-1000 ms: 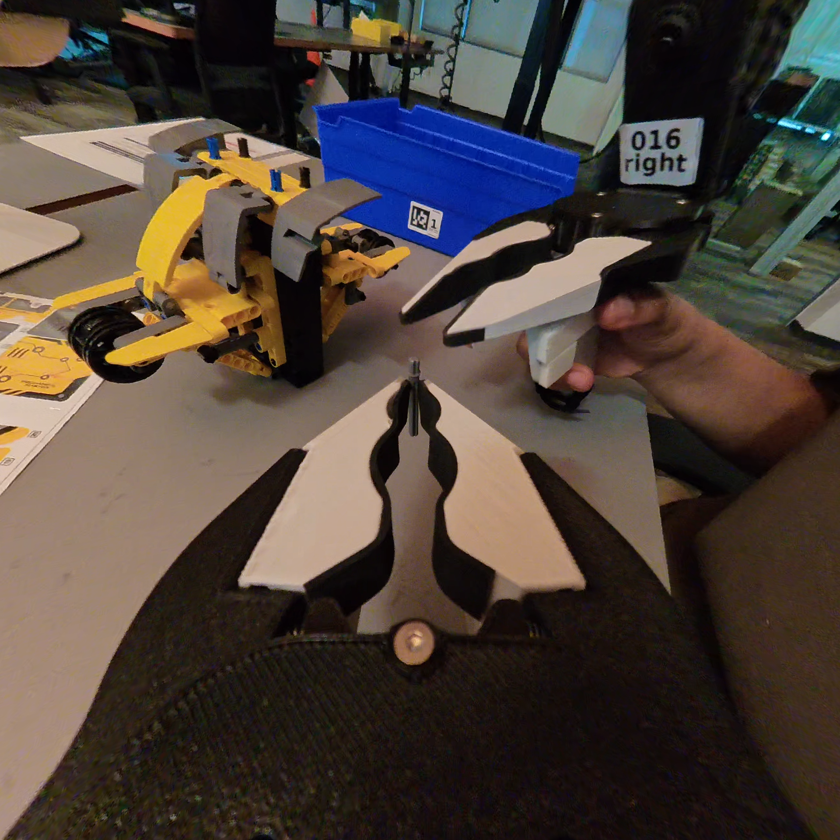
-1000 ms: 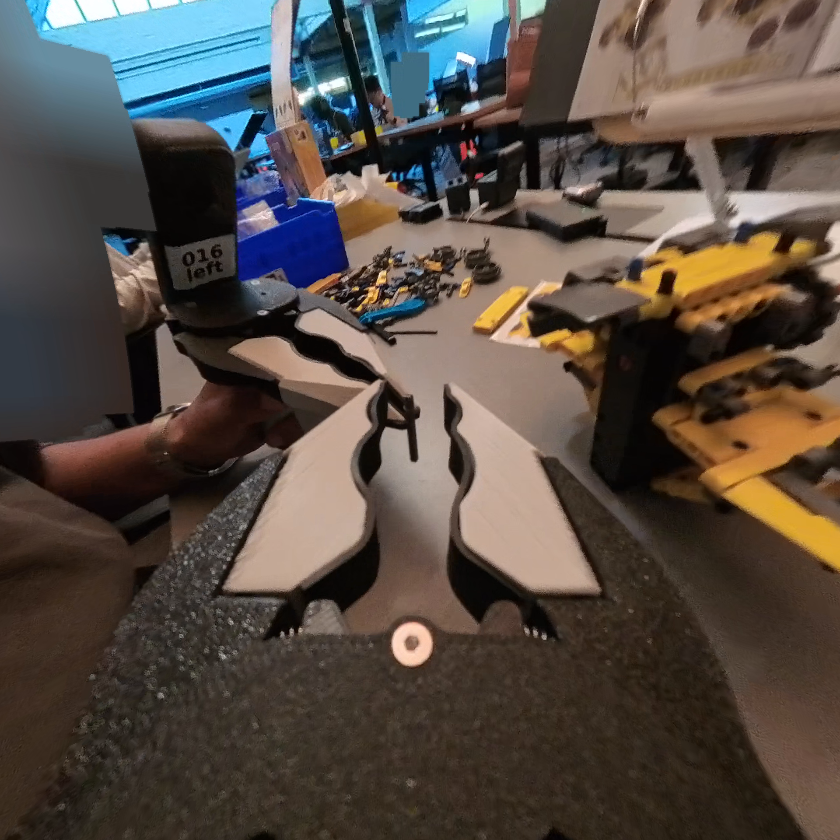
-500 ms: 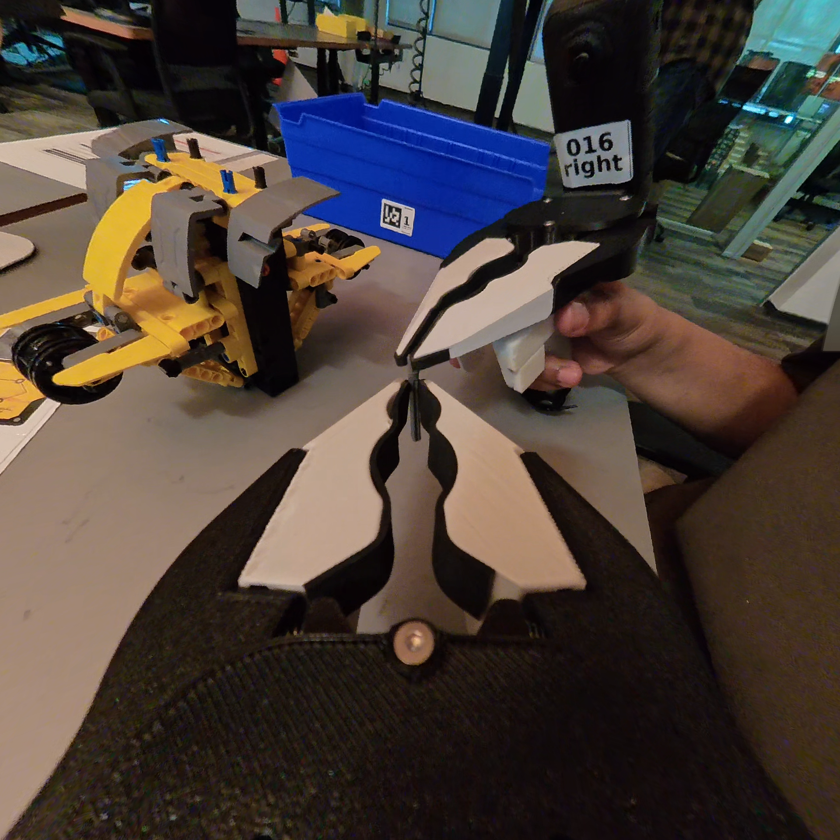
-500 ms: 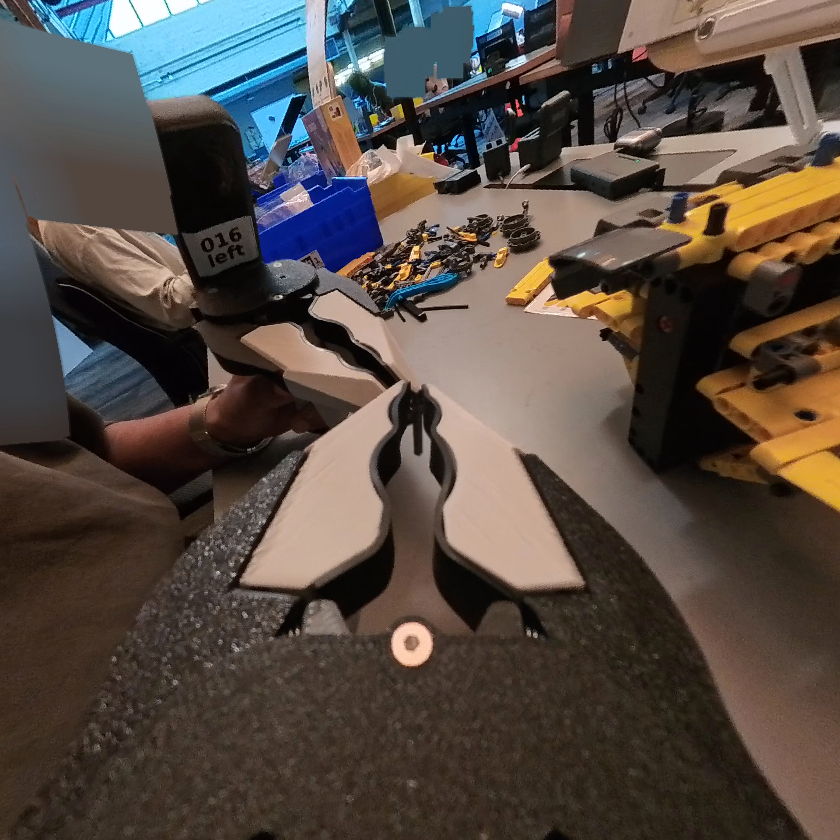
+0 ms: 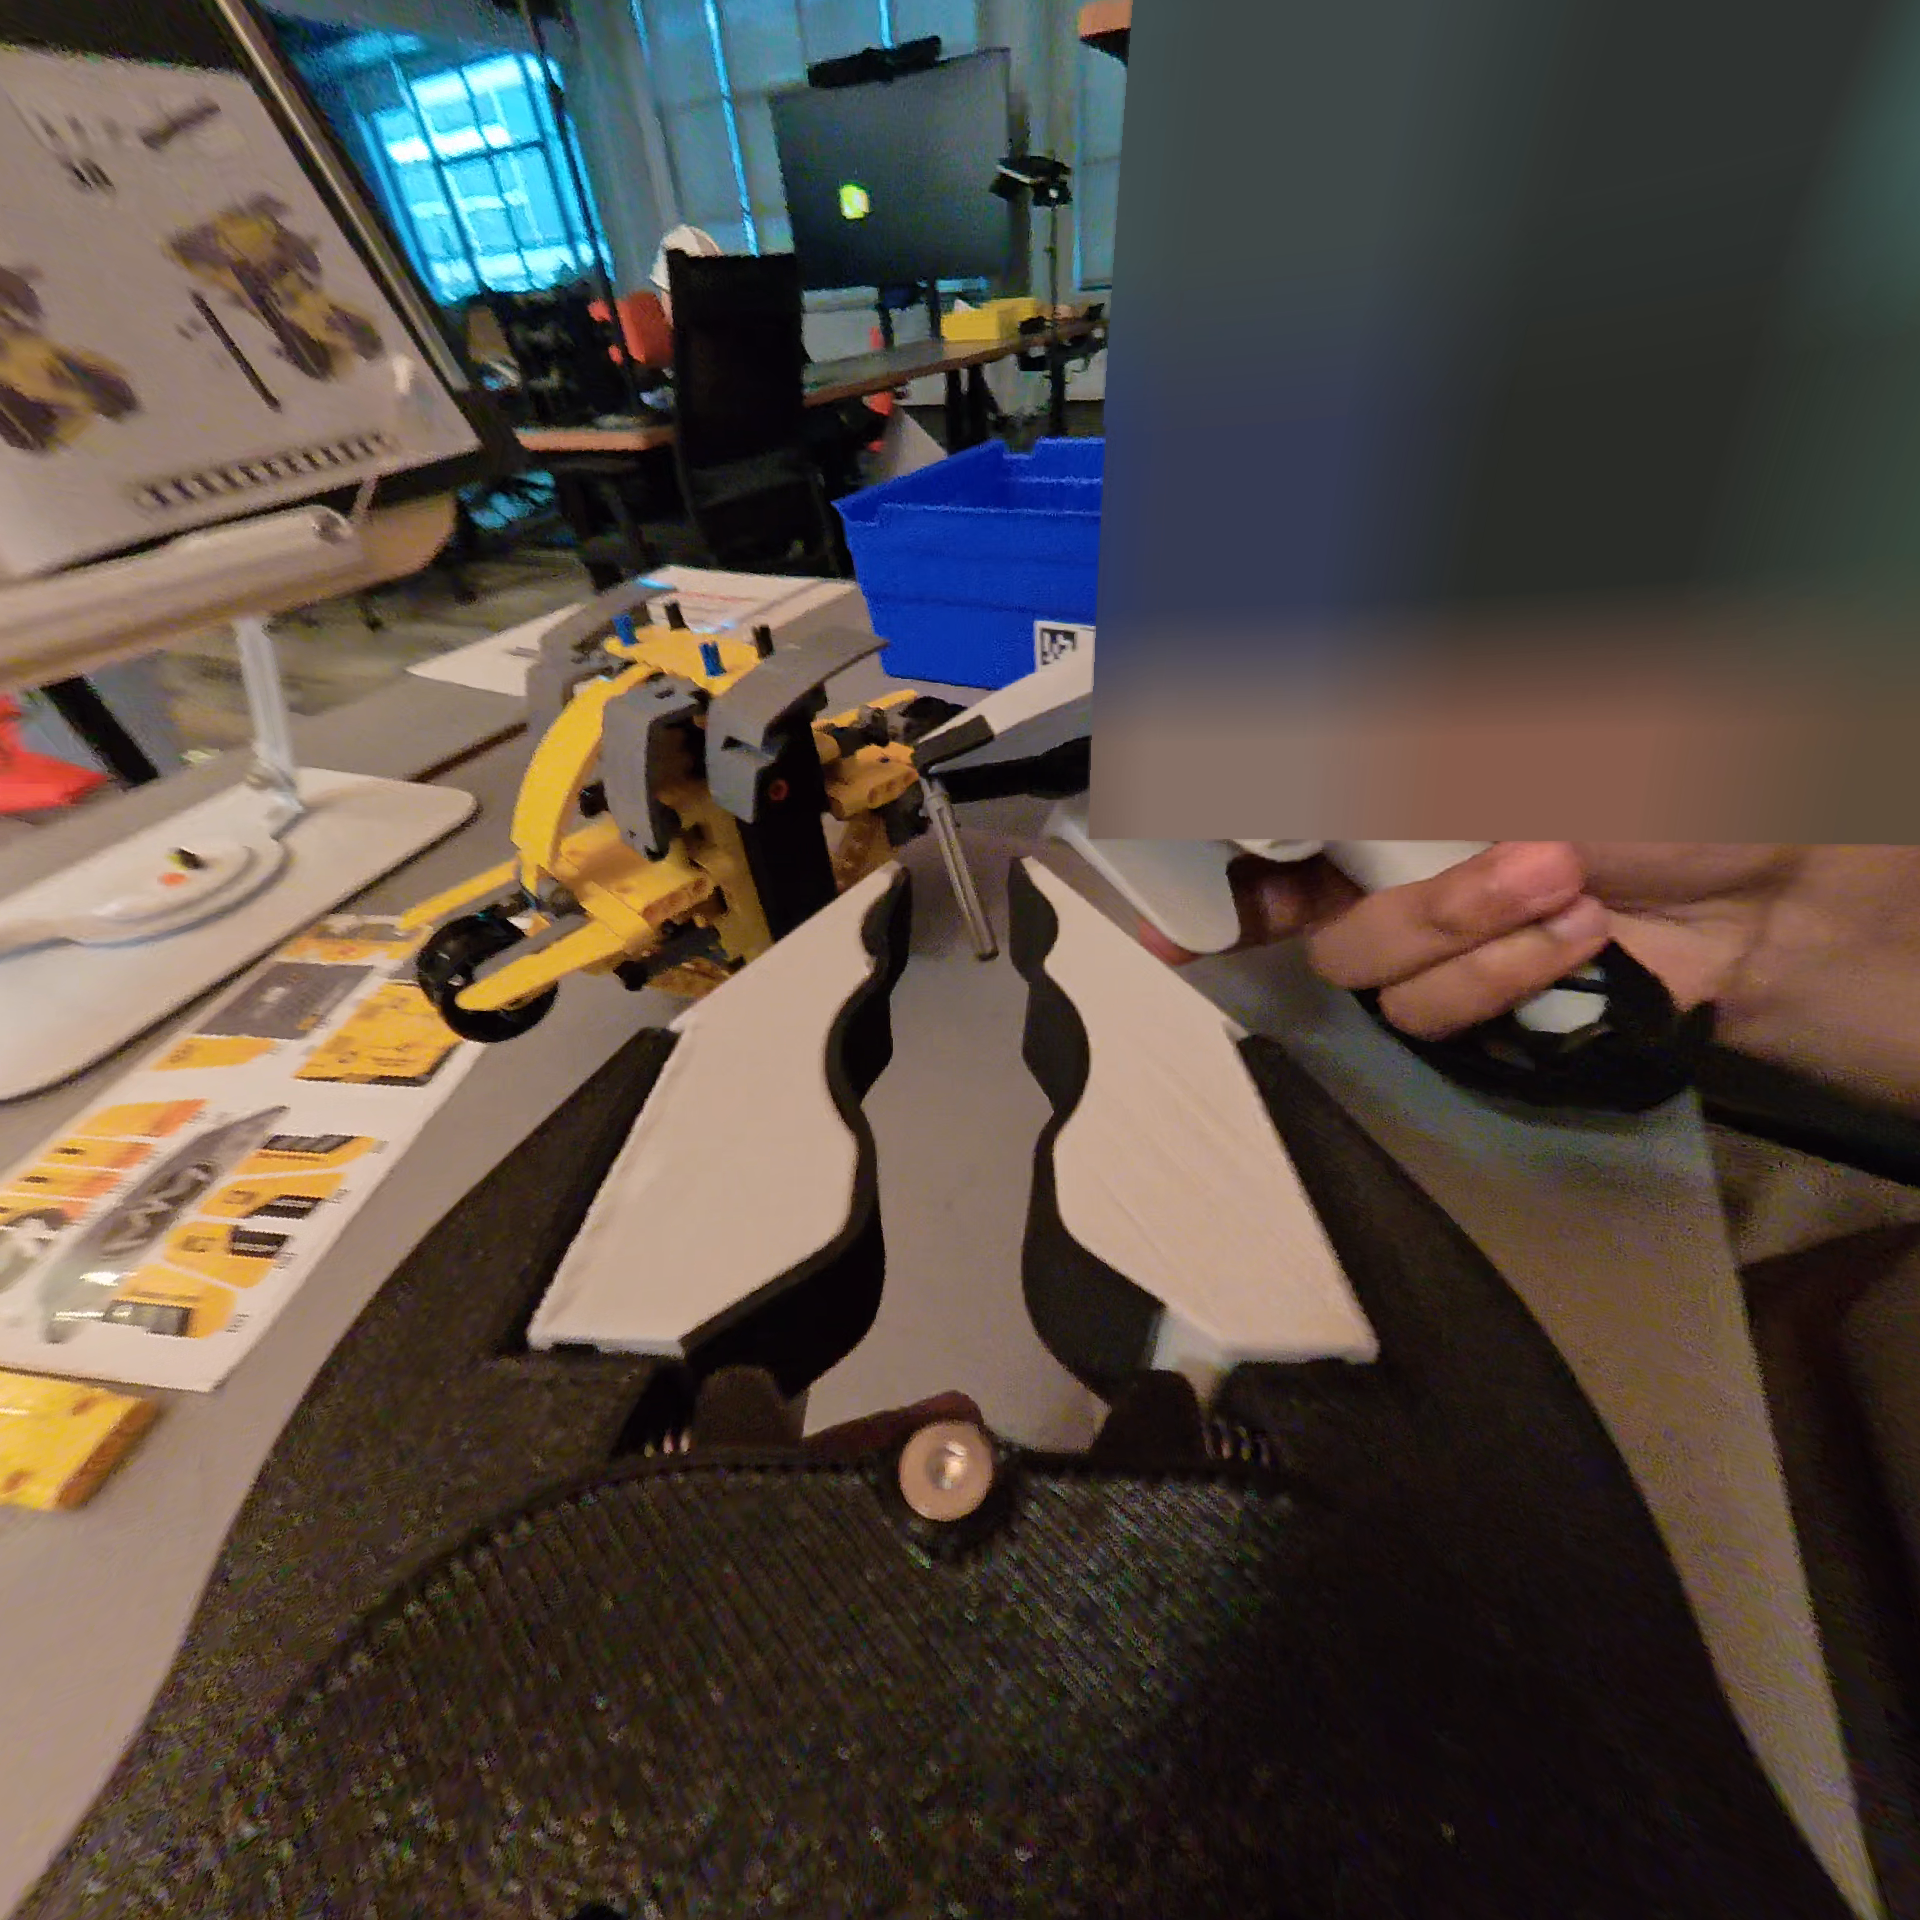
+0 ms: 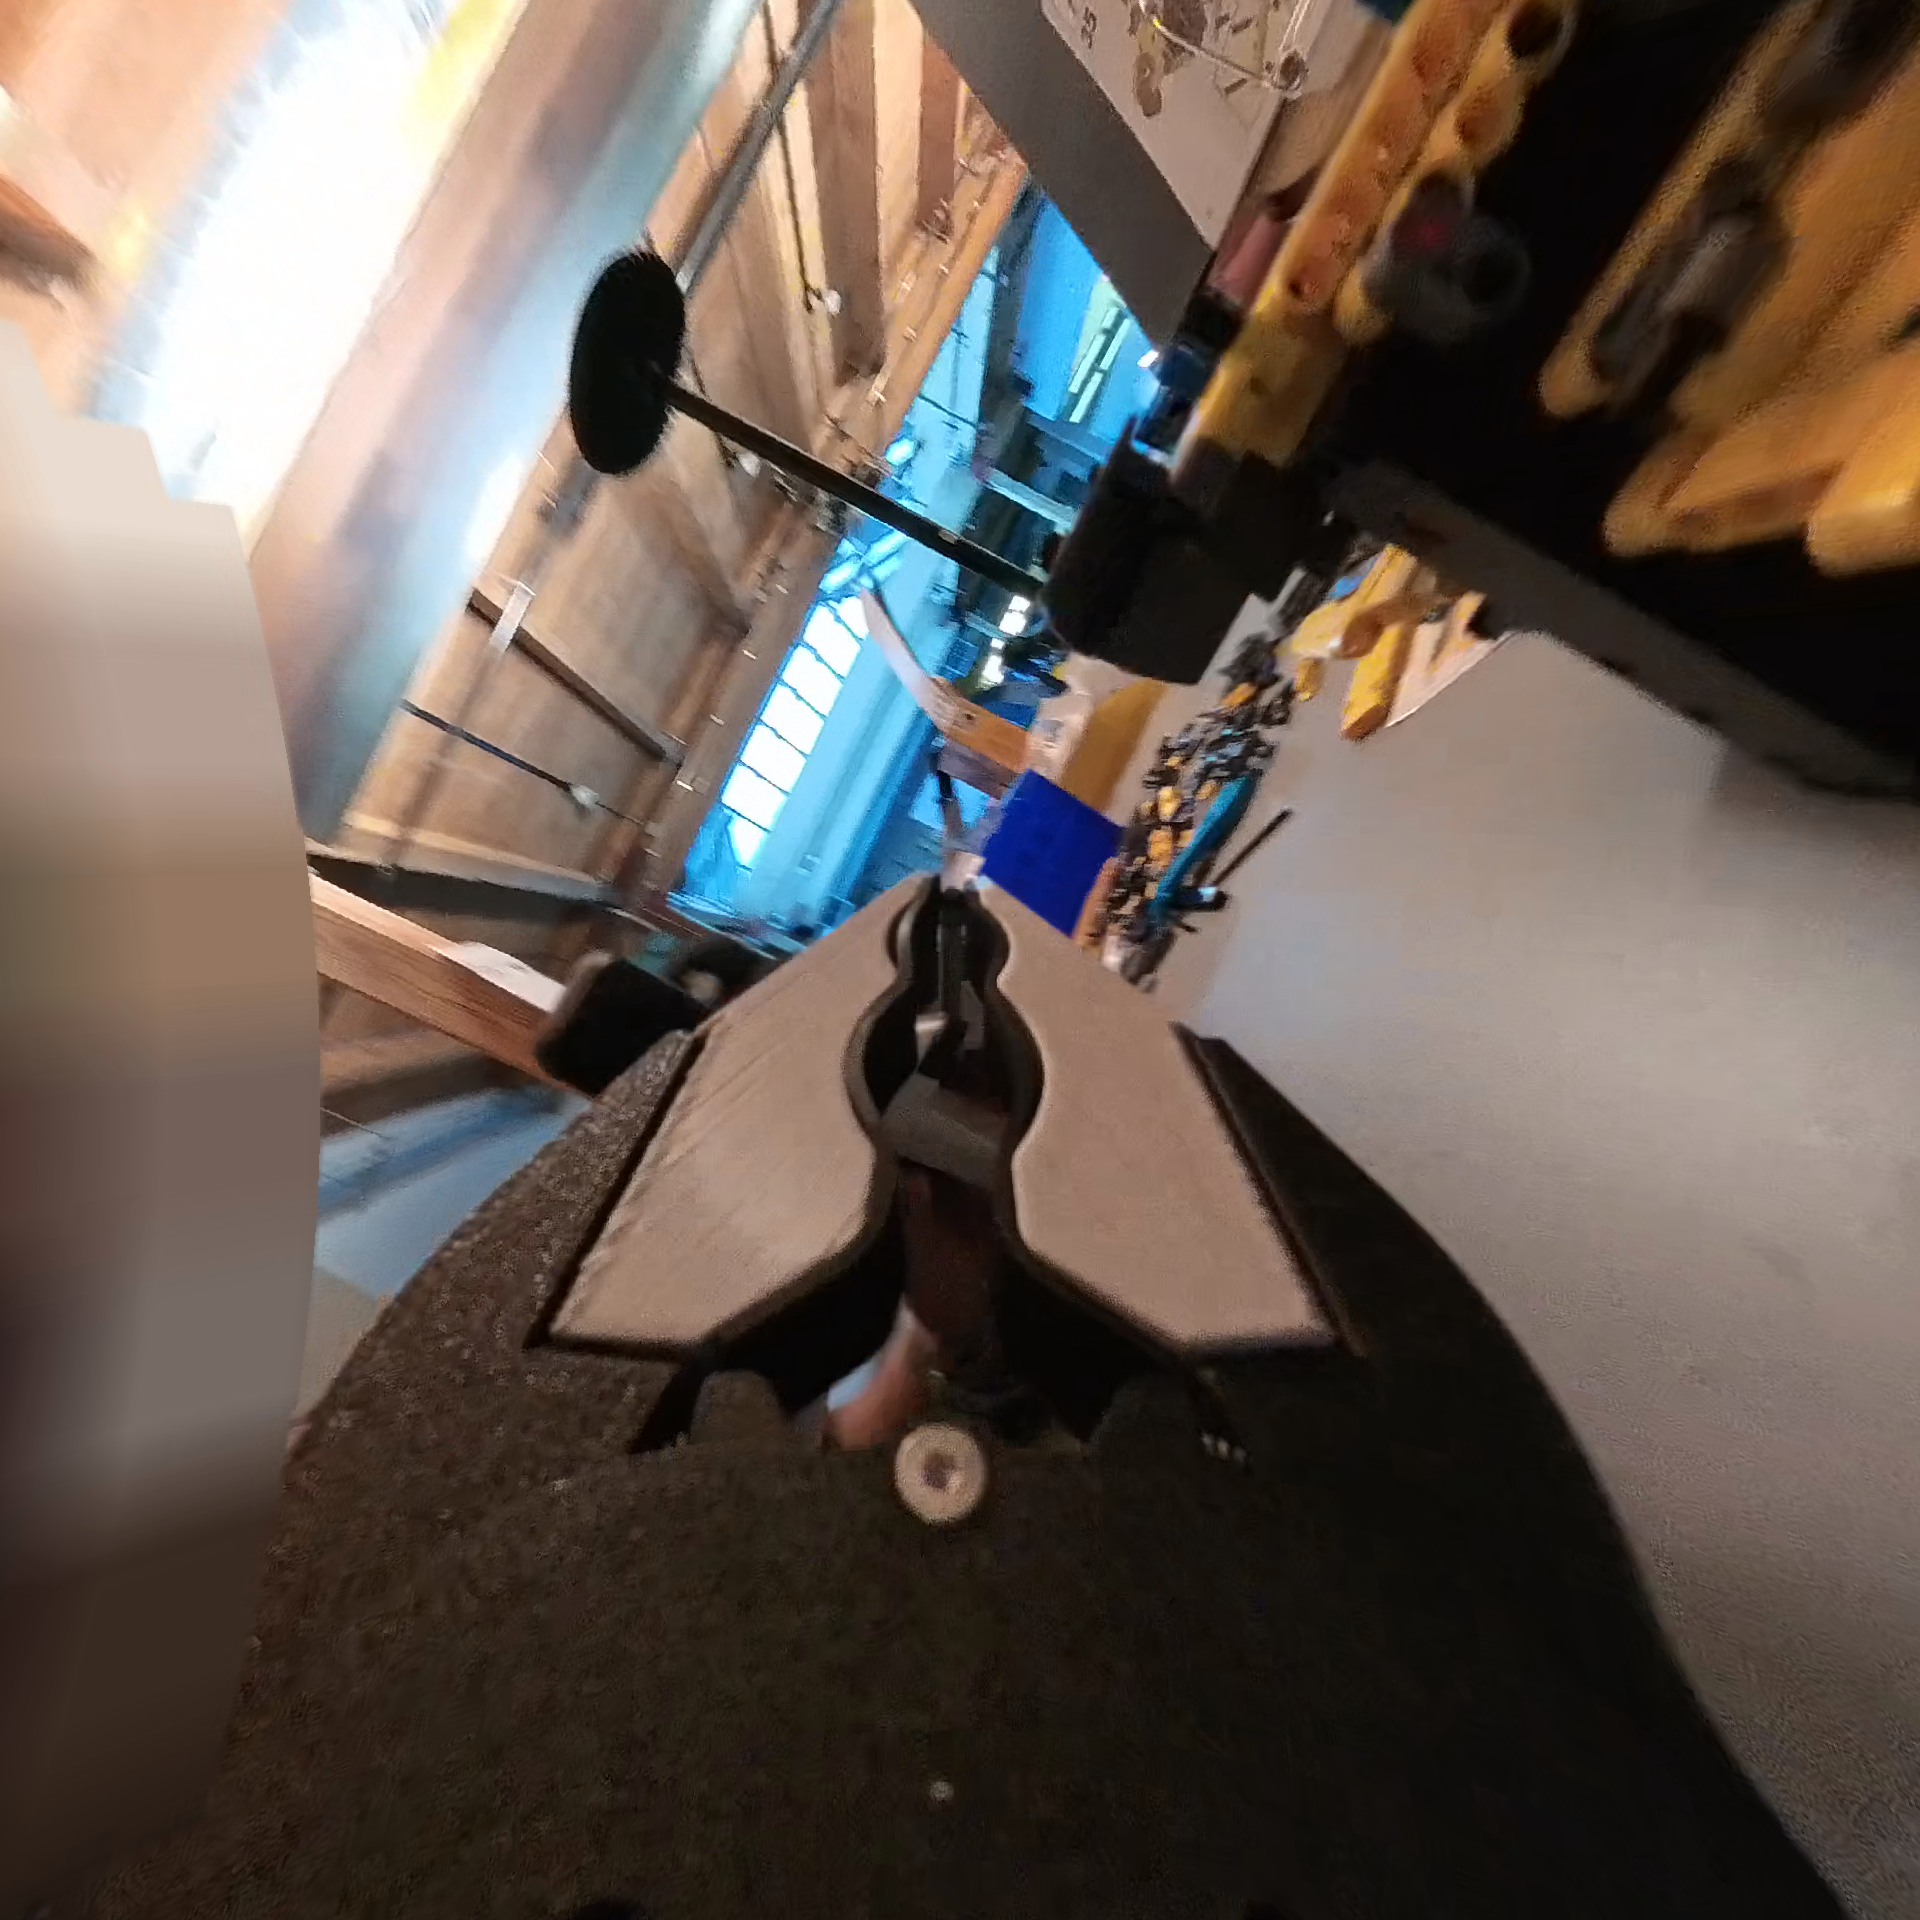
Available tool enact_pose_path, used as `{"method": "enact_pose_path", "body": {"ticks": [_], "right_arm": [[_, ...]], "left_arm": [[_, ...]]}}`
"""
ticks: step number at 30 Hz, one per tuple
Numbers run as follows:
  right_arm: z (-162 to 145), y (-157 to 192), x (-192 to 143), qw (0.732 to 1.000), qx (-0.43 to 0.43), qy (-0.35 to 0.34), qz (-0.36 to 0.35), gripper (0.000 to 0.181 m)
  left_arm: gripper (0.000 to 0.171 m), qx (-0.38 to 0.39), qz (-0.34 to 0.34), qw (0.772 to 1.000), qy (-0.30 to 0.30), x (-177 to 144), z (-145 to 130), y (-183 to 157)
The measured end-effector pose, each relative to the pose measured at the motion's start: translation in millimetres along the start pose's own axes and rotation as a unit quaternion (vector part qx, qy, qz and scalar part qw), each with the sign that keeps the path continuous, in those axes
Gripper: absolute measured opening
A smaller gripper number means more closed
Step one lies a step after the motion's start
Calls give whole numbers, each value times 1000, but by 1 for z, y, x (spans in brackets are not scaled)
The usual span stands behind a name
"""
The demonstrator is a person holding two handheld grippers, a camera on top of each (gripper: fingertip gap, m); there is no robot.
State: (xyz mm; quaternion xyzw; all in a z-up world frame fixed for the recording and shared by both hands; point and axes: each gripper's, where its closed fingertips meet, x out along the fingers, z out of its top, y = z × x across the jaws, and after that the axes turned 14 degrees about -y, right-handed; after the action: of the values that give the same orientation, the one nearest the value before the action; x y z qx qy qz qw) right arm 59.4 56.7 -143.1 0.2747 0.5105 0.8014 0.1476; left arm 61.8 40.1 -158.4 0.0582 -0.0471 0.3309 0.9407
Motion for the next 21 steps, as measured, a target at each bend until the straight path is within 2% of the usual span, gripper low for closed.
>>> {"method": "enact_pose_path", "body": {"ticks": [3,11,21], "right_arm": [[0,0,2,998,64,-19,8,3],[-5,-2,3,992,122,-26,-3,3],[-10,1,6,987,158,-34,-6,3]], "left_arm": [[13,42,17,999,-4,-1,4,1],[9,131,50,990,-8,-3,11,4],[6,175,62,983,1,-2,9,3]]}}
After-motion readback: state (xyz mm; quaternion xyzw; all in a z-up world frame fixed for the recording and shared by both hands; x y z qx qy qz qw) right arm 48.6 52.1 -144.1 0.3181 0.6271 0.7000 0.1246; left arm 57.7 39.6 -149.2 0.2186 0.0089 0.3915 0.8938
